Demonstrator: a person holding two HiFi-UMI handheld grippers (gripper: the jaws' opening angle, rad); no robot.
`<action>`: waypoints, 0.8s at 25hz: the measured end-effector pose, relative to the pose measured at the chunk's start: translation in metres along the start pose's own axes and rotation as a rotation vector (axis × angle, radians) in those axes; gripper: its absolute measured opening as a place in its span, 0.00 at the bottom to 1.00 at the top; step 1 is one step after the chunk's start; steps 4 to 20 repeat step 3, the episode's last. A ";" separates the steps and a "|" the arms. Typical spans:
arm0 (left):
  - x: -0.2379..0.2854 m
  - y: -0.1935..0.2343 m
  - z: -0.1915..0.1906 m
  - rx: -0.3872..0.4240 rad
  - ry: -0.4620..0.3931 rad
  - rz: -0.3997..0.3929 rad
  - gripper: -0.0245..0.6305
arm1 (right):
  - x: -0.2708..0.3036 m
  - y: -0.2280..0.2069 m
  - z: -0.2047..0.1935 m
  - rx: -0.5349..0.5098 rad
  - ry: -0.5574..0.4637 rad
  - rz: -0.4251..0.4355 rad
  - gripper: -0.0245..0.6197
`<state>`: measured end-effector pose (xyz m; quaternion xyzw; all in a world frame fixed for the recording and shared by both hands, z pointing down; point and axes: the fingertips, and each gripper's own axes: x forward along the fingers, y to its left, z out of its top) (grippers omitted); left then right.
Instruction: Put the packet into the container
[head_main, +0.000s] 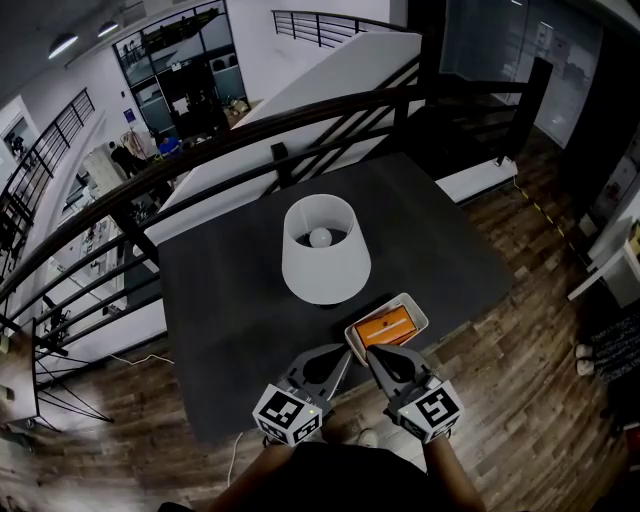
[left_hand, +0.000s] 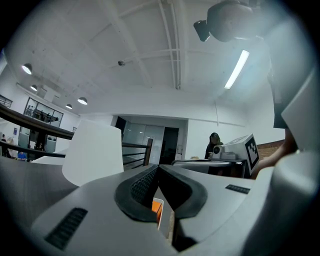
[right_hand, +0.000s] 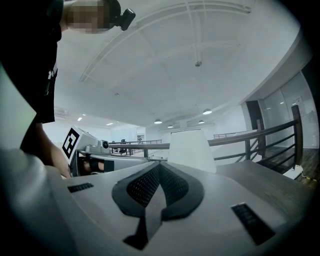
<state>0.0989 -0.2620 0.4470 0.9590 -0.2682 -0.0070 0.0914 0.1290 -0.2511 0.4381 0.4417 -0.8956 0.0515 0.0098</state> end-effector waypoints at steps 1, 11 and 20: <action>0.000 0.000 0.000 -0.001 0.001 0.000 0.05 | 0.000 0.000 0.000 -0.001 0.000 0.001 0.05; 0.001 0.000 0.000 -0.003 0.002 0.002 0.05 | 0.000 -0.001 0.001 -0.003 0.000 0.004 0.05; 0.001 0.000 0.000 -0.003 0.002 0.002 0.05 | 0.000 -0.001 0.001 -0.003 0.000 0.004 0.05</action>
